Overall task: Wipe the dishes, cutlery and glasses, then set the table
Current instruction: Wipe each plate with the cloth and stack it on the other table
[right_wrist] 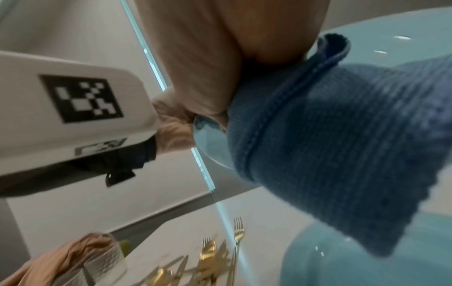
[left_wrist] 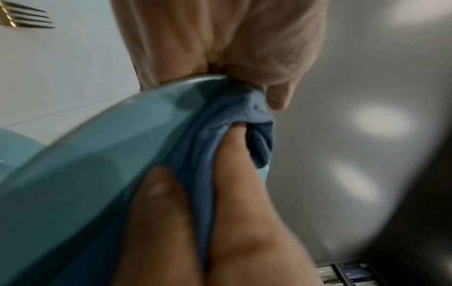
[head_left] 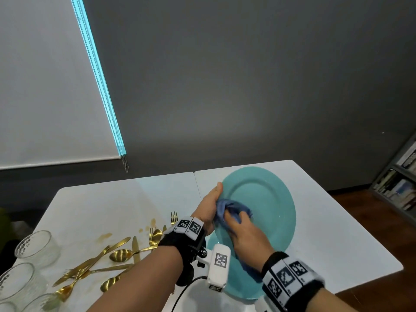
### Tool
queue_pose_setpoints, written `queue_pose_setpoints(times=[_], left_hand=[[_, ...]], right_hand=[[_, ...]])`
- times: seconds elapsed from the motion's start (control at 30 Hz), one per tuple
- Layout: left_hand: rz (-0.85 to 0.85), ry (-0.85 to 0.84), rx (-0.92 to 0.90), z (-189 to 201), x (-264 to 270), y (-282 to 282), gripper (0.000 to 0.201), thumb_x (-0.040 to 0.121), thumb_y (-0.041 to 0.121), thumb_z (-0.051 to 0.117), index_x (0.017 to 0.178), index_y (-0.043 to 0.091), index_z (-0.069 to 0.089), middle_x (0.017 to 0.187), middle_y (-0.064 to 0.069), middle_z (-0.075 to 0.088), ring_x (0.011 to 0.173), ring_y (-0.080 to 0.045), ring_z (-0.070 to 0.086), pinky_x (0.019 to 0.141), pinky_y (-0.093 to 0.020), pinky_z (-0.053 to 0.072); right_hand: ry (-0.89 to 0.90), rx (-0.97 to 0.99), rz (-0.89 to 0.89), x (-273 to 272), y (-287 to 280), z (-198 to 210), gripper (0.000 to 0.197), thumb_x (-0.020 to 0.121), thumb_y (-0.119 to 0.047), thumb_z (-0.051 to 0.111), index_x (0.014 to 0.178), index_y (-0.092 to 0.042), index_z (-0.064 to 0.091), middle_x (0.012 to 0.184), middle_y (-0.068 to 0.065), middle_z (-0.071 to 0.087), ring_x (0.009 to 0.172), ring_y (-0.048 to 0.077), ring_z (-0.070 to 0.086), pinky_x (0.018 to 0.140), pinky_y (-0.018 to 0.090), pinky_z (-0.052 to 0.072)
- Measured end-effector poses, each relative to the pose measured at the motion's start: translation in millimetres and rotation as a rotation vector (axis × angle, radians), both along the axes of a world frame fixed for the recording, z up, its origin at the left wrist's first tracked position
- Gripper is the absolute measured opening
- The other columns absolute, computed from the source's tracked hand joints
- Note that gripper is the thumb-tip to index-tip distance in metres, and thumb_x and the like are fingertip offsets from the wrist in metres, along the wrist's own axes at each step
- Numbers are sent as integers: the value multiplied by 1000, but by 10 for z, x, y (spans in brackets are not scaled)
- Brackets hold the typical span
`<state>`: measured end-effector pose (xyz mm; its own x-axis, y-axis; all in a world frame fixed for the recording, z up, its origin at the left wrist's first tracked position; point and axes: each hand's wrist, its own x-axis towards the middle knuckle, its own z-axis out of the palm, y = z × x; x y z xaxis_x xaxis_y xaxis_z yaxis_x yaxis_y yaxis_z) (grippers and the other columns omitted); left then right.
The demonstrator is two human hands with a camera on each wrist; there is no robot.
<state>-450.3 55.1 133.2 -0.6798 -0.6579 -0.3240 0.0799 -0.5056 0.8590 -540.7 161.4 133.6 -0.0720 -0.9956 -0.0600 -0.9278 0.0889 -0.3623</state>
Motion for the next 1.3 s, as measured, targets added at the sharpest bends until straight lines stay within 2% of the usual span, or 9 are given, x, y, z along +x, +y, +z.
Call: queue_pose_setpoints(times=[0.13,0.27,0.43,0.5,0.67,0.9,1.03,1.13,1.3], left_hand=[[191,7,7,-98,61,2,51,101,40,30,124,1,54,118,-26,62,100,-33,62,97,-50,48],[237,21,-80,-127,8,7,43,102,33,31,124,1,50,127,-30,54,104,-31,57,101,-57,42],[226,-9,-160,-84,66,-146,33,103,31,29,108,12,56,119,-21,59,103,-28,58,101,-53,44],[227,6,-168,-67,85,-188,37,103,32,31,117,8,54,124,-22,58,104,-28,58,101,-53,44],[181,51,-128,-85,-100,-83,38,103,33,29,121,7,51,124,-20,58,108,-29,57,103,-52,42],[292,45,-71,-126,-15,-207,46,100,41,32,126,8,52,128,-20,58,118,-35,56,105,-54,40],[296,15,-131,-156,138,-269,36,103,37,28,113,16,56,126,-16,60,110,-29,59,102,-53,44],[254,17,-152,-165,179,-287,38,103,36,28,119,13,55,125,-17,60,108,-29,59,101,-53,45],[154,-9,-143,-211,-29,-96,43,103,34,28,123,3,50,127,-23,56,113,-33,56,104,-55,41]], right_hand=[[125,143,239,-147,247,-210,56,92,-13,36,137,-46,32,119,10,42,98,34,54,65,32,34],[233,201,282,-514,355,-222,55,90,-16,35,131,-52,35,126,4,43,110,29,51,79,36,44],[337,186,51,-978,285,-9,59,91,-10,38,133,-52,38,131,3,41,118,25,48,83,33,46],[349,131,-135,-1059,176,119,62,90,-9,37,136,-51,33,131,5,38,114,28,51,79,34,46],[126,-57,-343,-710,-255,192,61,94,-12,38,145,-39,21,124,17,37,104,40,54,81,41,45],[212,36,69,-167,-71,-69,51,94,-18,39,140,-39,32,121,11,42,95,36,57,71,36,44],[406,93,188,-530,145,-89,61,72,-12,52,124,-41,38,99,5,56,72,26,65,48,31,46],[460,228,4,-950,162,36,57,91,-15,37,135,-51,32,129,5,41,113,27,54,83,34,46],[195,-26,-414,-1021,-186,312,58,93,-14,40,144,-36,24,126,19,37,104,40,56,83,41,46]])
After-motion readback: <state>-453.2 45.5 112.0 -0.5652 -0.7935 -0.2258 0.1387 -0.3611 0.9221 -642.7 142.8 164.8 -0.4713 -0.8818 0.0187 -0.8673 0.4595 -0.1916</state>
